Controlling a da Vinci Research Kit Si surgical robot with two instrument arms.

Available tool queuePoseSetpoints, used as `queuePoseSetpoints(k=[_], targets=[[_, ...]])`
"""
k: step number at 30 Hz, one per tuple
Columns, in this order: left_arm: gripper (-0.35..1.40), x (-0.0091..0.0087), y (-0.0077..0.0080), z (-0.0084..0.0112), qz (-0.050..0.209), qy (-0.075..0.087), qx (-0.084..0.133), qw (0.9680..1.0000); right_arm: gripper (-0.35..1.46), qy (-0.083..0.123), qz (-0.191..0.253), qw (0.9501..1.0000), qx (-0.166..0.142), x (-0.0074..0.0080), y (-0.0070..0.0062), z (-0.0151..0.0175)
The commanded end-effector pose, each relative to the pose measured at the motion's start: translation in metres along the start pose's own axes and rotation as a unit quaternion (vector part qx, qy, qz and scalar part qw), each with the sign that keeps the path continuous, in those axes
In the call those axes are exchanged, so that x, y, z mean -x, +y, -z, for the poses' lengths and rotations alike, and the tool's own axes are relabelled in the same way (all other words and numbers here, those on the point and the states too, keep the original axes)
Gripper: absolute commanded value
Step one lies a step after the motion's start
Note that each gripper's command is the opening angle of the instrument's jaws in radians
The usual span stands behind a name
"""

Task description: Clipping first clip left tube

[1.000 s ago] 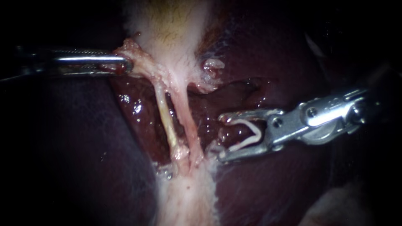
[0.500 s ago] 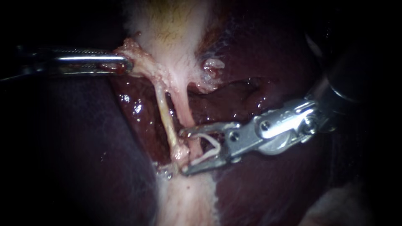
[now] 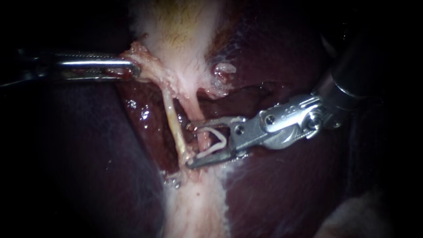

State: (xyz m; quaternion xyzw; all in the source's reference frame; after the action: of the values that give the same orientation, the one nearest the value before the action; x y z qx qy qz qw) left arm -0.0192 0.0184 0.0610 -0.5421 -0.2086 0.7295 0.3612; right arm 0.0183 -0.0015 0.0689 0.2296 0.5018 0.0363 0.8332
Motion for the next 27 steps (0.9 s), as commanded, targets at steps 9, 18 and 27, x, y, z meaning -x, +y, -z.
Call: queuePoseSetpoints(k=[9, 18, 27], targets=[[-0.35, 0.0002, 0.0001, -0.0002, -0.001, 0.0, -0.001, 1.0, 0.49, 0.033, -0.005, 0.9991, -0.027, -0.0004, 0.0006, -0.0023], [-0.35, 0.0002, 0.0, -0.0004, -0.001, 0.0, -0.001, 1.0, 0.49, 0.064, -0.003, 0.9952, -0.074, -0.0012, -0.0016, -0.0041], [-0.35, 0.0003, -0.0002, -0.0003, -0.001, 0.0, 0.0, 1.0, 0.48, 0.087, -0.001, 0.989, -0.12, -0.0033, -0.005, -0.0045]])
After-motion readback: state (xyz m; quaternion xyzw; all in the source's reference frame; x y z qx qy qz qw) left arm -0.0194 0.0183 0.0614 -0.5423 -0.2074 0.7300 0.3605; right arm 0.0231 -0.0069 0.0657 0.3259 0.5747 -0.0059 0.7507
